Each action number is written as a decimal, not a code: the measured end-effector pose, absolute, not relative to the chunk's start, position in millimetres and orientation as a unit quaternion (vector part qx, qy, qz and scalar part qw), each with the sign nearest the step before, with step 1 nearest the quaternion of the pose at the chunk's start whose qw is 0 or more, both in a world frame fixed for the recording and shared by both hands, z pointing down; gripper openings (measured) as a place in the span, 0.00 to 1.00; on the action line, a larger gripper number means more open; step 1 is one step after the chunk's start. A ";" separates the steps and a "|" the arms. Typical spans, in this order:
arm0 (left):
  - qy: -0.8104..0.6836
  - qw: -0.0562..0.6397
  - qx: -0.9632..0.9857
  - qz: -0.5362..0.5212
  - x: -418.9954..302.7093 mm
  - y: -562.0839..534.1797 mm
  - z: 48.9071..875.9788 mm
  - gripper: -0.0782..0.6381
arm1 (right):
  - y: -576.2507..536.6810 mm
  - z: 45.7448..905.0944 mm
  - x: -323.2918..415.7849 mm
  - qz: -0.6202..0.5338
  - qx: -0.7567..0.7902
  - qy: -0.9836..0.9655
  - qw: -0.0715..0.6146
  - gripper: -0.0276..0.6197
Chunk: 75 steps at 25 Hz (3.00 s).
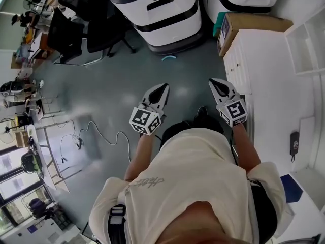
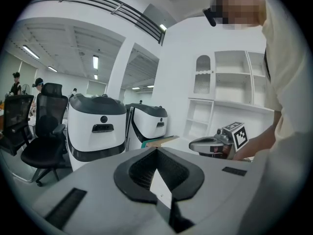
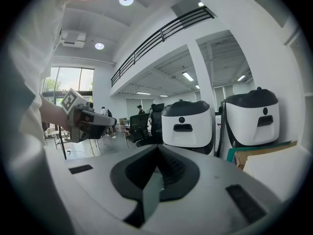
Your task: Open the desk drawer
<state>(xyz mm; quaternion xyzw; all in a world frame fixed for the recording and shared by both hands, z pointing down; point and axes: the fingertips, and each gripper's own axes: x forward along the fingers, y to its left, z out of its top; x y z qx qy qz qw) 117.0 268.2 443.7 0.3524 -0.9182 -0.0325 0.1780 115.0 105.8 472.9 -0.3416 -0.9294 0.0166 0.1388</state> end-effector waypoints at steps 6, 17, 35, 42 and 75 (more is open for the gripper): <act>-0.910 0.192 0.367 -0.030 84.7 274.0 461.9 0.11 | 110.6 486.3 86.3 0.019 -0.322 -0.934 0.155 0.03; -0.859 0.168 0.483 -0.013 -44.4 268.7 453.8 0.11 | 91.7 470.3 10.9 0.045 -0.162 -0.972 0.166 0.03; -0.739 0.174 0.650 -0.019 -143.7 201.6 473.6 0.11 | 49.0 475.5 11.0 0.053 0.091 -0.975 0.197 0.03; -0.703 0.191 0.685 -0.007 -141.8 155.9 490.5 0.11 | 23.8 488.0 29.1 0.068 0.143 -0.969 0.191 0.03; -0.556 0.163 0.812 0.070 -138.2 -96.3 475.6 0.11 | -155.2 505.1 25.6 0.136 0.283 -0.936 0.160 0.03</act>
